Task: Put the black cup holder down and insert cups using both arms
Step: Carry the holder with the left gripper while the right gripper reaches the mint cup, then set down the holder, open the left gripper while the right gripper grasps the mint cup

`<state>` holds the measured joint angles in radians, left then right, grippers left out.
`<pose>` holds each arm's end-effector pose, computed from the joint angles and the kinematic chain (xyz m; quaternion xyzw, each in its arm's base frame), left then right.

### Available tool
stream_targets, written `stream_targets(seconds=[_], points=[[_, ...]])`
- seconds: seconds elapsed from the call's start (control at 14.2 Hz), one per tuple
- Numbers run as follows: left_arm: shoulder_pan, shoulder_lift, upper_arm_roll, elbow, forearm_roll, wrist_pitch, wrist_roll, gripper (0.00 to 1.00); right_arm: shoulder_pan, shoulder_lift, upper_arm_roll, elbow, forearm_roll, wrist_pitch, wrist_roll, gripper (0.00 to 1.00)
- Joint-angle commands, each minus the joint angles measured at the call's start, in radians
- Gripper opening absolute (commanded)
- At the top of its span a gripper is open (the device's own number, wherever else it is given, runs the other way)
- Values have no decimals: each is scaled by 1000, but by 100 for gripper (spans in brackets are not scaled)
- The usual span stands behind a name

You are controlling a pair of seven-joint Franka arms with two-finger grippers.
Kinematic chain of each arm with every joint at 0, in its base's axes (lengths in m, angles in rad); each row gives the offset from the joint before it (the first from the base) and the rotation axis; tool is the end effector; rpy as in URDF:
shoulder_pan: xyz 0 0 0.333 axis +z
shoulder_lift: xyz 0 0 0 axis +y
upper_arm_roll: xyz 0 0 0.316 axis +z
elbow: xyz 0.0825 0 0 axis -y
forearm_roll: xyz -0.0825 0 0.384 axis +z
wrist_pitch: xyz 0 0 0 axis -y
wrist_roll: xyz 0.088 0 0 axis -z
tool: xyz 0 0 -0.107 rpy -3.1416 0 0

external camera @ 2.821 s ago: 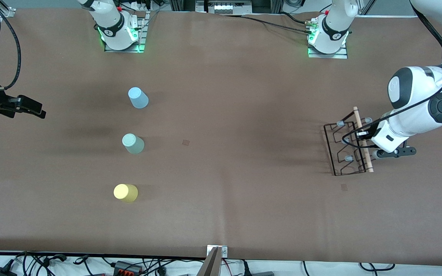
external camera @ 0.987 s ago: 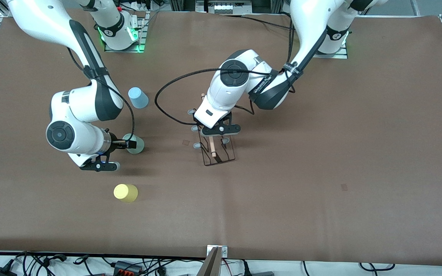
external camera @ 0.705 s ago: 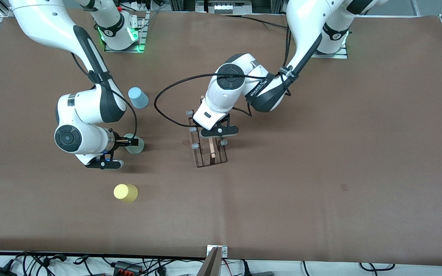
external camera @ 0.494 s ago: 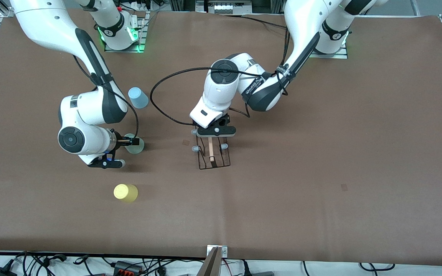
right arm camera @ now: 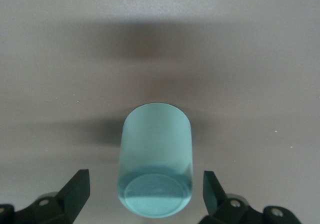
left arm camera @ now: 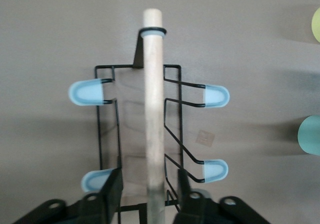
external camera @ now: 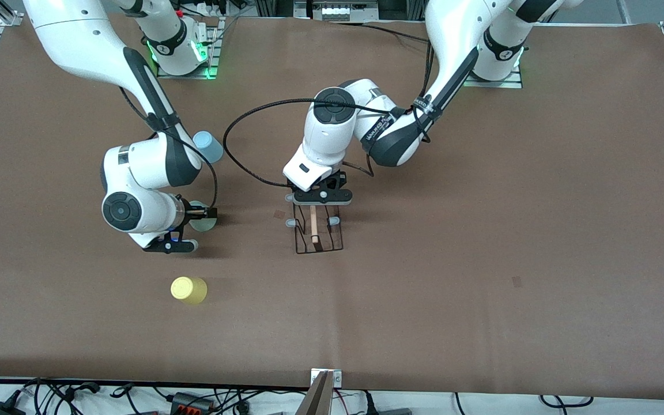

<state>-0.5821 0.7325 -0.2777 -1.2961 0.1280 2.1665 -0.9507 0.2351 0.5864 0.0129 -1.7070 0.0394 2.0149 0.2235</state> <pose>0.5355 -0.5332 0.3371 0.9945 0.0553 0.0245 0.0853 0.6214 0.1591 0.2315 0.9901 0.0007 -0.1396 0.0128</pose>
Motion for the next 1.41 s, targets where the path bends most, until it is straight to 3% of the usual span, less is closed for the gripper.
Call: stream_targets(seconds=[0.0, 0.14, 0.56, 0.71, 0.92, 1.06, 1.2, 1.34], points=[[22, -25, 3, 81, 44, -153, 15, 100, 0, 0, -2, -13, 4, 18, 5, 100], [30, -68, 3, 100, 129, -244, 30, 100, -3, 0, -4, -20, 4, 16, 5, 100], [241, -226, -9, 86, 134, -417, 58, 100, -8, -13, -4, -45, 4, -8, 7, 100], [281, -274, -3, 84, 143, -509, 180, 100, -7, -13, -4, -45, 4, -10, 10, 100], [392, -370, -9, 84, 134, -527, 279, 100, -6, -13, -4, -34, 4, -28, 8, 47], [436, -433, -1, 98, 131, -557, 350, 100, -7, -26, -4, -1, 5, -30, 5, 18], [530, -468, -11, 101, 107, -629, 514, 100, 0, -51, -2, 50, 7, -76, -1, 10], [588, -501, -3, 86, 58, -688, 611, 100, 10, -59, 21, 148, 10, -187, 5, 9]])
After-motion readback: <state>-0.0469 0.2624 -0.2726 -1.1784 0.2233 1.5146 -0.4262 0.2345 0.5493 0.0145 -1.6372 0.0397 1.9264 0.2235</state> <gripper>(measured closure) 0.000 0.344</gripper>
